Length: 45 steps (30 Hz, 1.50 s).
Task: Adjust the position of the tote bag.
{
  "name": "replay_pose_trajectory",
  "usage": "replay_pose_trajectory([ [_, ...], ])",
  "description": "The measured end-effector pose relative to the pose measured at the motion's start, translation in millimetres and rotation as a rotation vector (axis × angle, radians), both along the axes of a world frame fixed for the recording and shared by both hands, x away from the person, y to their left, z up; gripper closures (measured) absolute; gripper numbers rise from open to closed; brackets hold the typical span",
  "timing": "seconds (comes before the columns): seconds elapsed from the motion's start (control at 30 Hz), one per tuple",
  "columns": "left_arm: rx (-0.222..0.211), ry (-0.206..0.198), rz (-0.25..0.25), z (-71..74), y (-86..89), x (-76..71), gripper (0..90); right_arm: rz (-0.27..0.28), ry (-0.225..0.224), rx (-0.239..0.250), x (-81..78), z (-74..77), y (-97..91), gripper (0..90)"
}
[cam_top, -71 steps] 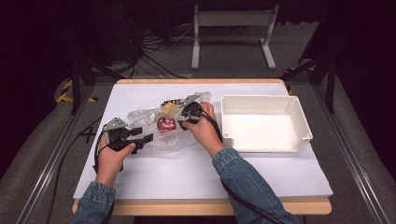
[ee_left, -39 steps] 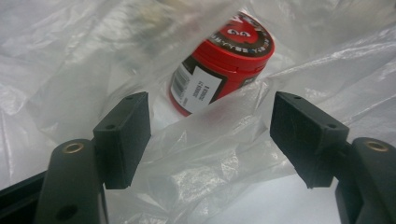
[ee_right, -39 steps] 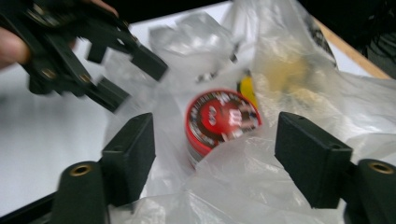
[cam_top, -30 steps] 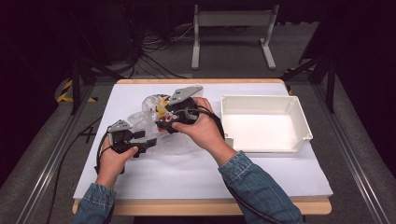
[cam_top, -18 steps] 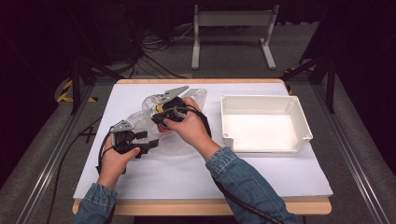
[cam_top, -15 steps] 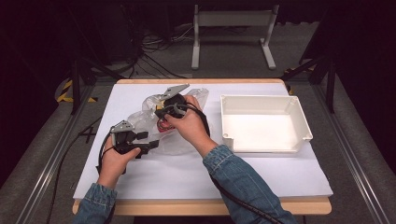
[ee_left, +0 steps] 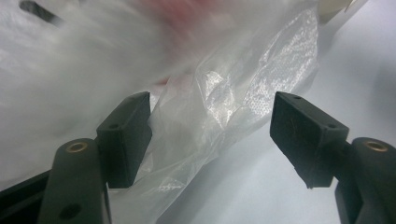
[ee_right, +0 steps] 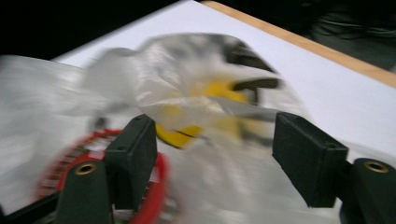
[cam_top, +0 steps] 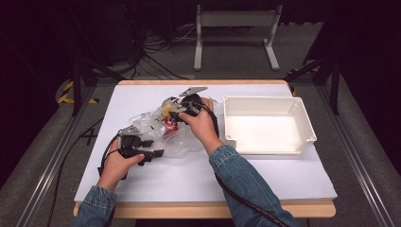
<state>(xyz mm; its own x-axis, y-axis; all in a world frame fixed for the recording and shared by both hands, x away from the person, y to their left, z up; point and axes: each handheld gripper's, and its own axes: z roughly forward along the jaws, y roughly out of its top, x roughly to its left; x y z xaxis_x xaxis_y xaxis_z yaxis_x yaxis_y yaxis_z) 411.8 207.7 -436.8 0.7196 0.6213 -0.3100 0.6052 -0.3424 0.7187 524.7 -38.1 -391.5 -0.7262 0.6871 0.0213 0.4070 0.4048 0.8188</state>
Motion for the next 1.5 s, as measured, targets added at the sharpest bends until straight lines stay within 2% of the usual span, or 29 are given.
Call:
replay_pose_trajectory([
  [0.1,-0.005,0.003,0.0,0.3,2.1,0.0,30.6,-0.051,-0.032,-0.073,4.2,-5.5,-5.7,35.1],
  [0.2,0.0,0.014,0.003,-1.3,5.8,0.5,30.7,-0.087,-0.046,-0.11,7.2,-10.9,-9.0,35.7],
  [0.27,0.0,0.019,0.013,-3.4,8.5,1.0,30.7,-0.091,-0.046,-0.174,9.5,-17.1,-9.5,35.7],
  [0.3,0.0,0.019,0.013,-3.4,8.5,1.0,30.7,-0.09,-0.044,-0.201,10.2,-20.1,-9.3,35.6],
  [0.33,-0.006,0.025,0.016,-4.2,9.7,1.2,30.7,-0.09,-0.044,-0.201,10.2,-20.1,-9.3,35.6],
  [0.4,-0.013,0.021,0.022,-4.0,11.8,1.6,30.6,-0.086,-0.038,-0.253,10.9,-26.3,-8.9,34.4],
  [0.47,-0.023,0.021,0.022,-3.2,13.4,1.5,30.0,-0.062,-0.039,-0.325,11.3,-30.3,-7.5,32.8],
  [0.57,-0.04,0.028,0.025,-3.2,15.1,1.5,28.5,-0.037,-0.03,-0.357,10.2,-33.6,-6.6,31.0],
  [0.63,-0.065,0.032,0.041,-2.9,17.2,1.5,25.7,0.005,-0.013,-0.385,8.9,-33.8,-6.4,29.1],
  [0.77,-0.092,0.008,0.051,-0.4,19.5,1.1,22.9,0.048,-0.06,-0.342,1.6,-20.9,-8.3,25.1],
  [1.03,-0.1,-0.033,0.04,4.5,18.2,-1.4,21.6,0.08,-0.084,-0.186,-13.8,7.0,-19.8,21.3],
  [1.07,-0.1,-0.033,0.04,4.5,18.2,-1.4,21.6,0.086,-0.08,-0.158,-16.2,10.2,-21.0,20.2],
  [1.1,-0.103,-0.036,0.039,4.8,17.6,-1.5,21.6,0.086,-0.08,-0.158,-16.2,10.2,-21.0,20.2],
  [1.13,-0.104,-0.038,0.04,4.9,17.2,-1.8,21.6,0.089,-0.074,-0.116,-19.4,15.0,-22.5,20.1],
  [1.17,-0.104,-0.043,0.038,5.0,16.6,-1.6,21.6,0.093,-0.077,-0.103,-20.7,17.6,-23.2,20.0],
  [1.33,-0.103,-0.051,0.036,7.1,15.7,-2.5,21.3,0.133,-0.09,-0.052,-32.4,36.5,-23.6,22.1],
  [1.43,-0.1,-0.065,0.037,9.2,16.1,-3.1,20.2,0.165,-0.076,-0.012,-42.3,43.6,-20.0,24.7],
  [1.5,-0.102,-0.068,0.032,10.8,15.3,-4.0,19.9,0.182,-0.069,-0.003,-48.1,46.3,-16.5,26.2],
])
